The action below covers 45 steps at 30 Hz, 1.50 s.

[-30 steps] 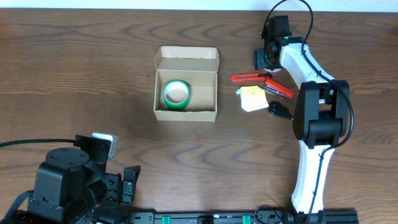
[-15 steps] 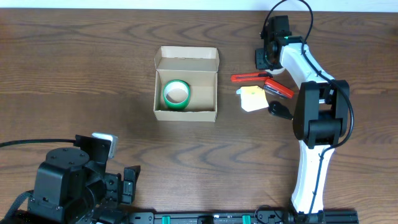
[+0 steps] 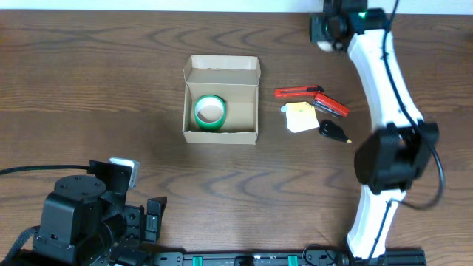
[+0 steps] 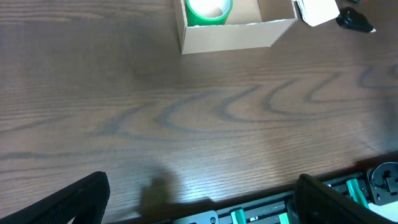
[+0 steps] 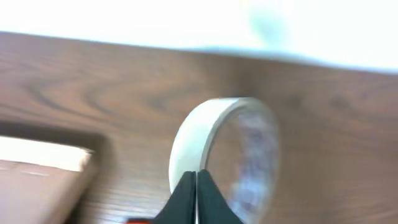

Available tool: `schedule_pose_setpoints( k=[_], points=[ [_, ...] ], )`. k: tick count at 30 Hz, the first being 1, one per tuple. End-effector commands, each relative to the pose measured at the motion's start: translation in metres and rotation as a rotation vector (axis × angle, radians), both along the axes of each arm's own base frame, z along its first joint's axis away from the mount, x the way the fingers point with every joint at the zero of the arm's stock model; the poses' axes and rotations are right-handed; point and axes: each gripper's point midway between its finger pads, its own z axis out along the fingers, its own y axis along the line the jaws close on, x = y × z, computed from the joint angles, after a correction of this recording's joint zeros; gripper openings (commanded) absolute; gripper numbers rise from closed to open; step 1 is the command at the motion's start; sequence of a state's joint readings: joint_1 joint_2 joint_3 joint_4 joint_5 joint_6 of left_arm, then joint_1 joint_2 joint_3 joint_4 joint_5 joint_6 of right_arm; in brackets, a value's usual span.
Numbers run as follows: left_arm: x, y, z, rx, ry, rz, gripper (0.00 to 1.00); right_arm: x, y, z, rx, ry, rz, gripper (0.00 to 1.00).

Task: Pack container
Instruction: 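Grasp the white tape roll rim with the right gripper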

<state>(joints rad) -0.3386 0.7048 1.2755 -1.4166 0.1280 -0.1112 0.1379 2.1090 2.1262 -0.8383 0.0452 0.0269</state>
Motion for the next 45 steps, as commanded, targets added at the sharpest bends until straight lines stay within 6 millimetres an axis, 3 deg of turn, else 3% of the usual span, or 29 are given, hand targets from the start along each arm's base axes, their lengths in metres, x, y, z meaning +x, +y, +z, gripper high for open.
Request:
schedule_pose_setpoints(
  k=[1,10,26,29,30,32,34,36,45],
  points=[
    [-0.001,0.000,-0.001,-0.002,0.008,0.000,0.95,-0.012,0.020,0.030,0.001,-0.042,0.049,0.01],
    [-0.001,0.000,-0.001,-0.002,0.008,0.000,0.95,-0.025,0.052,0.029,0.002,-0.017,0.114,0.01],
    [-0.001,-0.001,-0.001,-0.002,0.009,0.000,0.95,-0.028,0.047,0.024,-0.017,0.001,0.097,0.04],
    [-0.001,-0.001,-0.001,-0.002,0.009,0.000,0.95,-0.025,0.043,0.021,-0.028,0.004,0.086,0.12],
    [-0.001,0.000,-0.001,-0.002,0.008,0.000,0.95,-0.023,0.040,0.018,-0.040,0.005,0.075,0.21],
    [-0.001,0.000,-0.001,-0.002,0.008,0.000,0.95,-0.015,0.034,0.003,-0.078,0.018,0.075,0.52],
    [-0.001,0.000,-0.001,-0.002,0.008,0.000,0.95,-0.009,0.033,-0.014,-0.100,0.040,0.097,0.69],
    [-0.001,0.000,-0.001,-0.002,0.008,0.000,0.95,-0.002,0.031,-0.035,-0.127,0.067,0.117,0.99],
    [-0.001,-0.001,-0.001,-0.002,0.009,0.000,0.95,0.025,0.009,-0.125,-0.160,0.163,0.108,0.99]
  ],
)
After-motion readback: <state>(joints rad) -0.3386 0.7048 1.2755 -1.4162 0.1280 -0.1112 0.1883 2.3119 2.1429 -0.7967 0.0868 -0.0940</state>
